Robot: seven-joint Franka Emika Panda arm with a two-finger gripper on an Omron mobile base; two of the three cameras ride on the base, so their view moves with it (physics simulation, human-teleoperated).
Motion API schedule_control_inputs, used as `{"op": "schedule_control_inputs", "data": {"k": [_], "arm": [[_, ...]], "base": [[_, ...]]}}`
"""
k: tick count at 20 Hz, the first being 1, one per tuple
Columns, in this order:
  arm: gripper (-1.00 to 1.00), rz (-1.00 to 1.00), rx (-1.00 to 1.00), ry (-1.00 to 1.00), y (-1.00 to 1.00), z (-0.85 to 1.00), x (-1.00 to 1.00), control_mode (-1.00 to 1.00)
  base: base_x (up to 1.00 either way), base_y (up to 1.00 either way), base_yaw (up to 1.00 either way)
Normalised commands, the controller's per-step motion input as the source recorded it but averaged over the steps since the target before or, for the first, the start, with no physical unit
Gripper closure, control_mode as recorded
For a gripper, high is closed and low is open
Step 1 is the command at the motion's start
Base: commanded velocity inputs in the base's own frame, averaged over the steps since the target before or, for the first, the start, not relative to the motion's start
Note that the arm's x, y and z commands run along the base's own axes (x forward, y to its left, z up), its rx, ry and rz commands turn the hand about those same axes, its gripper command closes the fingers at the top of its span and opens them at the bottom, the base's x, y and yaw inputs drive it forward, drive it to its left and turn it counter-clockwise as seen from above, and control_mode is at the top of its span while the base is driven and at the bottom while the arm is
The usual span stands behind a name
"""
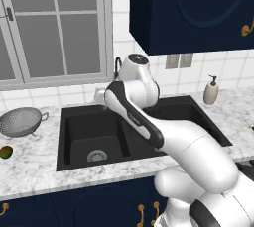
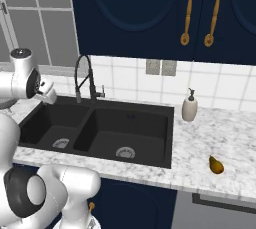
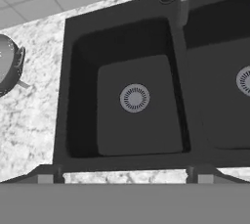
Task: Put the colander in the sink, put the pear, mango in the colander, and turn on the sink faucet and pour water over the colander.
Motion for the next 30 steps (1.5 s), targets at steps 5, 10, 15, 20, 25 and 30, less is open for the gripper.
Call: {"op": "schedule_control_inputs", "data": {"k": [5,10,15,20,25,30], "arm": [[-1.0,-0.01,0.1,0.05,0.6,-0.33,0.26,-1.0],[-1.0,-0.02,0.02,0.05,0.66,-0.22,0.18,-1.0],[-1.0,-0.04,0.01,0.0,0.66,-0.02,0.1,-1.0],[-1.0,-0.05,0.04,-0.07,0.62,0.0,0.0,-1.0],[-1.0,-0.07,0.07,-0.02,0.57,0.0,0.03,-1.0],[-1.0,-0.05,0.02,0.0,0.45,-0.01,0.05,-1.0]], "base": [[0.0,0.0,0.0],[0.0,0.0,0.0],[0.0,0.0,0.0],[0.0,0.0,0.0],[0.0,0.0,0.0],[0.0,0.0,0.0]]}}
